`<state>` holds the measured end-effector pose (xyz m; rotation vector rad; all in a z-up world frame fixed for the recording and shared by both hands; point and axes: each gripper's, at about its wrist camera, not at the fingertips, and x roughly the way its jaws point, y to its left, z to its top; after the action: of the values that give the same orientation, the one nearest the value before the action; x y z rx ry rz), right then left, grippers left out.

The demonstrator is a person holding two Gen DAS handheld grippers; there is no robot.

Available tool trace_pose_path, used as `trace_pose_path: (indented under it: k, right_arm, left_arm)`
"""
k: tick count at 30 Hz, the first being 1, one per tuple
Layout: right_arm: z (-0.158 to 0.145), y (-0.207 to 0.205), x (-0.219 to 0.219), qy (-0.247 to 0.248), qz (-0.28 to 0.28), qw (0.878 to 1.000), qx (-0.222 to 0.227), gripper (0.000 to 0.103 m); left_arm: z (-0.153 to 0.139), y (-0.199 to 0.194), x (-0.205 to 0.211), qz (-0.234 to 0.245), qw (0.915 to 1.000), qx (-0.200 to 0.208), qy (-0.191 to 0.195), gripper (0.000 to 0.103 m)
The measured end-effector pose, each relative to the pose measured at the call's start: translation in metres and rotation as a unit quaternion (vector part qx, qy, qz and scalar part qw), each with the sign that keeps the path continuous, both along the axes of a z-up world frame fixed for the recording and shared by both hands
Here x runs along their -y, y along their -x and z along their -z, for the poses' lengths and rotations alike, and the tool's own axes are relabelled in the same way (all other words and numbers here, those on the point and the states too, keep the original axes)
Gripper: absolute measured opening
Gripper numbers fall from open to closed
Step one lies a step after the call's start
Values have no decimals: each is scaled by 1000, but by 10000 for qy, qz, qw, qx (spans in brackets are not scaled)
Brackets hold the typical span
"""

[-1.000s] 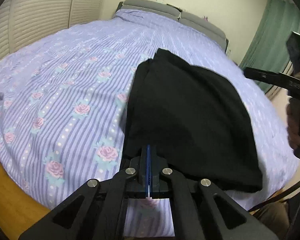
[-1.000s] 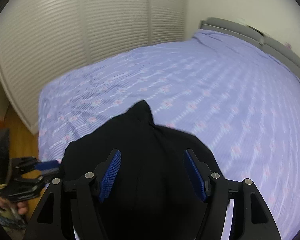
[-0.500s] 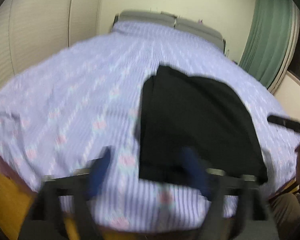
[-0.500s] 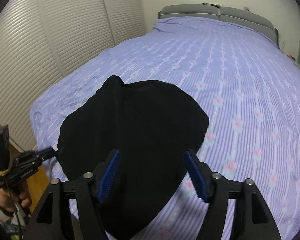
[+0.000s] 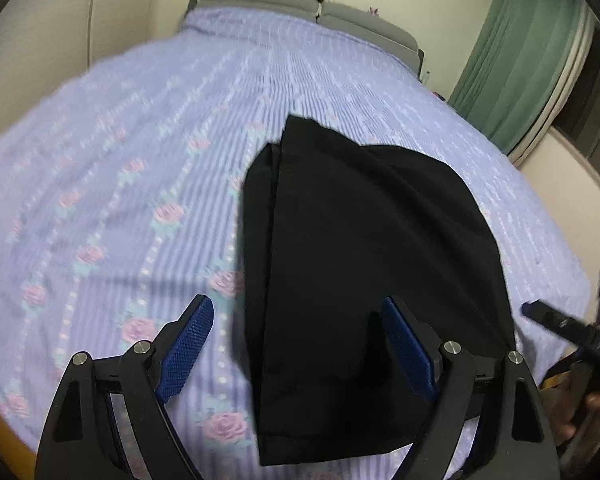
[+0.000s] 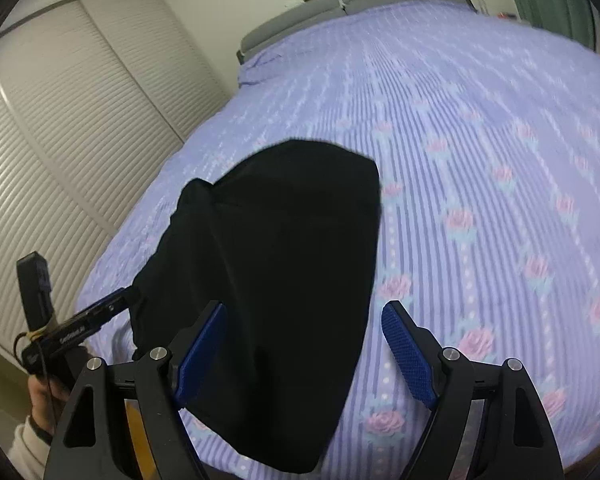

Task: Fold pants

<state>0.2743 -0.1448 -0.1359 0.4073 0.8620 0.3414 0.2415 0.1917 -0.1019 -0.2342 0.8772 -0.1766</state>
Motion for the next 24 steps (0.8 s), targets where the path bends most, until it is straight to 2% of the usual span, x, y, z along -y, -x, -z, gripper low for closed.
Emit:
trace_pose_path:
  k: [7, 16, 20, 24]
  right_arm:
    - [27, -7, -3, -351, 19, 9989, -300, 81]
    - [41, -25, -11, -914, -97, 9949, -409, 81]
    - [44, -32, -24, -948, -294, 9942, -413, 82]
    - [47, -38, -32, -1128, -398, 9920, -391, 82]
  left_arm:
    - [24, -18, 4, 113, 9976, -433, 523, 86]
    - [28, -22, 12, 142, 9978, -336, 549, 90]
    - [27, -23, 14, 62, 9975, -312, 636, 89]
    - [27, -18, 11, -19, 9949, -265, 968, 78]
